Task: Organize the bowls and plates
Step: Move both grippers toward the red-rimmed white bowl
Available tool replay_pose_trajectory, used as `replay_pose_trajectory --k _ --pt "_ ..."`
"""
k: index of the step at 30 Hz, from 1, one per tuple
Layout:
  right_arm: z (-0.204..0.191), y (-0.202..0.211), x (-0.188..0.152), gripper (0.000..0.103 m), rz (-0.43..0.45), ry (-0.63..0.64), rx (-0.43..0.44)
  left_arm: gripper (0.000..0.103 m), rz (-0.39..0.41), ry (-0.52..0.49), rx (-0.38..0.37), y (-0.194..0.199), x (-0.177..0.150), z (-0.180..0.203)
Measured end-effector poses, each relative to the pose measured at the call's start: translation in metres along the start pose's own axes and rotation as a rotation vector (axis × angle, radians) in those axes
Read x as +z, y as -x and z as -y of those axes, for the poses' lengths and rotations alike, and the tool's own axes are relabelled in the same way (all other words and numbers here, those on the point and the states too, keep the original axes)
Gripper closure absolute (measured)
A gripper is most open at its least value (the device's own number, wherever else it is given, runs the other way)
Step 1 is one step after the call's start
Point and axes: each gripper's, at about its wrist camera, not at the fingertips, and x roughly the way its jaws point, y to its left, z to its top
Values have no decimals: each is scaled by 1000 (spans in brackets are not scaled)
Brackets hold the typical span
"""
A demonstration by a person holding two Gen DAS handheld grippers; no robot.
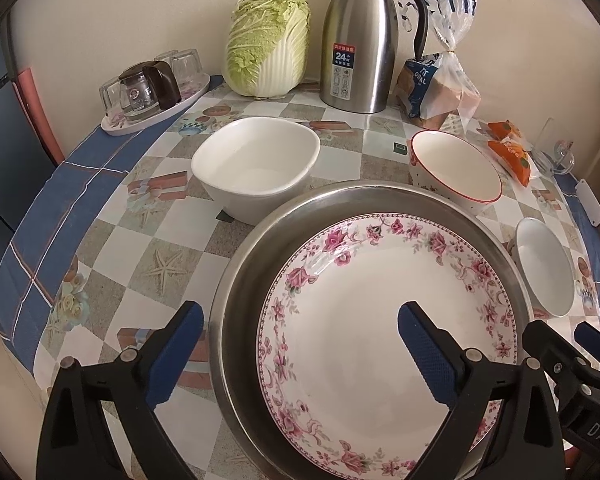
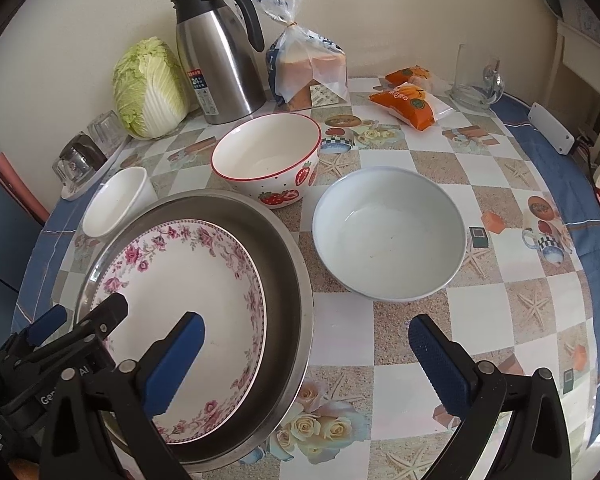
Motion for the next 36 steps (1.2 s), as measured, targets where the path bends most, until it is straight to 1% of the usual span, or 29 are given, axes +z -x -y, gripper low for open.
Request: replay_pose_trajectory --k 5,13,18,23,25,27,33,36 --pt "0 3 1 0 19 14 -16 5 8 -10 2 2 0 2" --pt "0 9 1 0 52 12 -15 5 42 -19 6 6 3 1" --pt "-1 12 3 0 95 21 -19 5 93 -30 -9 12 8 4" --pt "4 14 8 0 129 8 -16 5 127 -44 -26 15 16 8" --pt "5 16 9 0 158 11 -16 5 128 -39 -32 13 19 9" --pt "6 15 13 0 165 10 -24 5 126 -33 -42 10 23 10" --pt "17 9 22 0 159 -22 -31 5 98 -52 -47 -3 35 15" --pt "23 6 30 0 157 -41 -30 5 92 -64 -53 -9 48 17"
